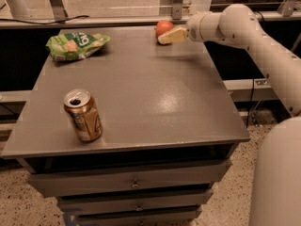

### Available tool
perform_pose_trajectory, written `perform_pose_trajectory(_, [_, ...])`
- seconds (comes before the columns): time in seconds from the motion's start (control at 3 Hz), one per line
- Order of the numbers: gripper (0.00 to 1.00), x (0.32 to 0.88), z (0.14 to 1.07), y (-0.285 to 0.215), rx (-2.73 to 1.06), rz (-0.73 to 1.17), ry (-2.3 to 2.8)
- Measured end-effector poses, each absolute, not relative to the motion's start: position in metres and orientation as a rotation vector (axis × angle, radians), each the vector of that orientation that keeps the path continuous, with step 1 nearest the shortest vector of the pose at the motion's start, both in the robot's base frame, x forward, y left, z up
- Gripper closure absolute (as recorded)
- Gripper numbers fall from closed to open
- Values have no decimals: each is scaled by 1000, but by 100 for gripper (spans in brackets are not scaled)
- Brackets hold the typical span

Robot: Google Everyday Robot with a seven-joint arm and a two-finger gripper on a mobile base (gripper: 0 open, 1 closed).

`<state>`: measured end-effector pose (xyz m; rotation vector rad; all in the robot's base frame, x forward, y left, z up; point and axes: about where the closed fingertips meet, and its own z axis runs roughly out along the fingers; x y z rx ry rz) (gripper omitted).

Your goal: Move apple near orange can

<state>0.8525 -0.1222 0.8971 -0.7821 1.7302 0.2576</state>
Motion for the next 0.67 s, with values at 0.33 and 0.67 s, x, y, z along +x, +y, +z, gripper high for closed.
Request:
perform_pose_trajectory(0.33, [0, 873, 883, -111, -749, 302, 1733])
perform_pose_trajectory(0.67, [0, 886, 870, -99, -735, 337, 1739])
